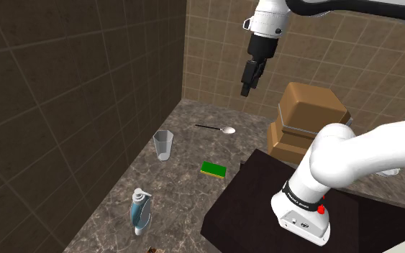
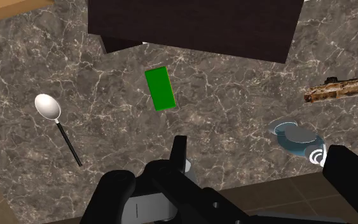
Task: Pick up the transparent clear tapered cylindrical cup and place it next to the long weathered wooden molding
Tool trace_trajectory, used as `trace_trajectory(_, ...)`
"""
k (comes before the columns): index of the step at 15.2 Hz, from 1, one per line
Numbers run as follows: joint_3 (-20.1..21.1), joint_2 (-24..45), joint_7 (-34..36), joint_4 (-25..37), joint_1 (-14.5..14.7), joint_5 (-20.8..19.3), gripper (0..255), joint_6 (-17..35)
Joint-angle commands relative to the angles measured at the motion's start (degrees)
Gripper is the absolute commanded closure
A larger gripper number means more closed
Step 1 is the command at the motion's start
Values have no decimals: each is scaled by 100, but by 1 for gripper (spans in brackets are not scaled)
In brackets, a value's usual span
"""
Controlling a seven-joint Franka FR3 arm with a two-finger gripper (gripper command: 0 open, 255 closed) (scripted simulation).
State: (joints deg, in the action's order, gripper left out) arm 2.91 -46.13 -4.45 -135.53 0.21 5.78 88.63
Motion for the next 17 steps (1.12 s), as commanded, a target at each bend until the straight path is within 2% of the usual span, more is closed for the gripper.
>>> trace_trajectory(1, 0, 0, 0, 0, 0, 0, 0, 0)
trace_trajectory(9, -42, 1245, -161, -306, -76, 10, 0, 1546)
trace_trajectory(17, -90, 2844, -317, -81, -131, 52, 0, 2916)
